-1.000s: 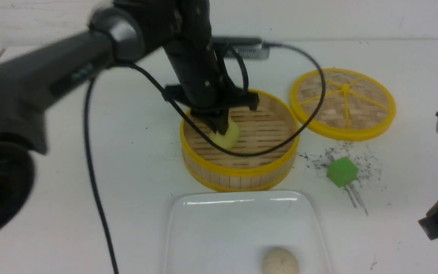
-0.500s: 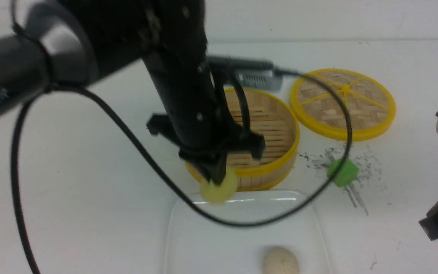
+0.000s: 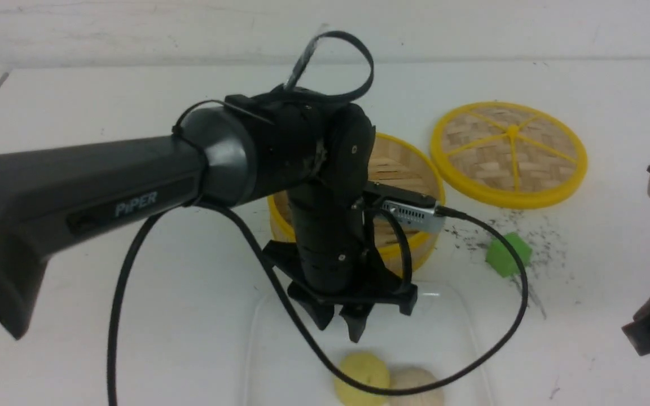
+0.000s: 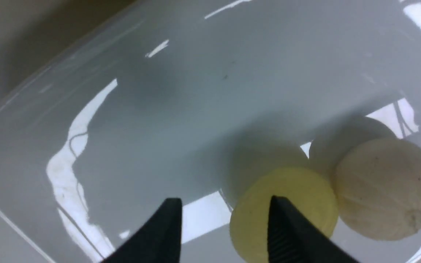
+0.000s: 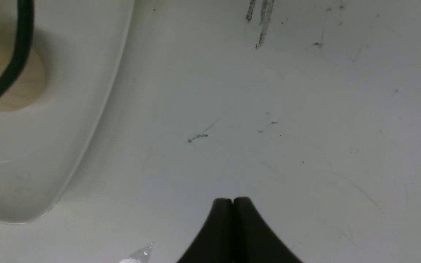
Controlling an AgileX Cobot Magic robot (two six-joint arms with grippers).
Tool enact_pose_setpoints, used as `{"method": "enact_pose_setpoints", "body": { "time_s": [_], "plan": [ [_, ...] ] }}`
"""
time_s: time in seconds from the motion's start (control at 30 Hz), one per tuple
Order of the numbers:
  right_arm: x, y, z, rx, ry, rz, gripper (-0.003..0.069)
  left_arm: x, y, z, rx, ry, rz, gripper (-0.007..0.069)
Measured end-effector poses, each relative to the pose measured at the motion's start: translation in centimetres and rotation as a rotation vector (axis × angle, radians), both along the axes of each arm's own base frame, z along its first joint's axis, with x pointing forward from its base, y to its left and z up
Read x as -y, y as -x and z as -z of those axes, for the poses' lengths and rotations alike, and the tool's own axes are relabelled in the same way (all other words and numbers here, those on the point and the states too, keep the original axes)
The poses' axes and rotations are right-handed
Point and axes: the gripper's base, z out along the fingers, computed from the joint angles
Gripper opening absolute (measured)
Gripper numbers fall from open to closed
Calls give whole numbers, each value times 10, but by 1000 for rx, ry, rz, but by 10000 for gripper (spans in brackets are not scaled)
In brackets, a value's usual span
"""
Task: Put the steamed buns into the plate on the white tablecloth.
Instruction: 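Reach into the bamboo steamer and grasp a bun with the left gripper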
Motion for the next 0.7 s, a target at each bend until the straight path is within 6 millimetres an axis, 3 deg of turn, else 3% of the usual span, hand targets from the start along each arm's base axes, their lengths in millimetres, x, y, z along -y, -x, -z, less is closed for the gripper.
{"method": "enact_pose_setpoints", "body": {
  "time_s": [0.13,0.17,0.23,0.33,0.43,0.5,0.7],
  "plan": [
    [0,0,0,0,1,0,4,4,-18,-34,147,-5,-23,459],
    [0,0,0,1,2,0,4,3,-19,-33,152,-14,-26,462],
    [0,0,0,2,2,0,7,2,-43,-58,284,-37,-104,485],
    [0,0,0,2,0,0,10,-5,-76,-66,344,-32,-234,489],
    [0,0,0,2,0,0,12,-10,-102,-63,363,-16,-302,491],
    [0,0,0,6,-1,0,12,-16,-132,-47,370,-15,-360,491],
    [-1,-2,-1,25,-12,0,13,-13,-159,-9,358,-51,-378,491]
  ]
}}
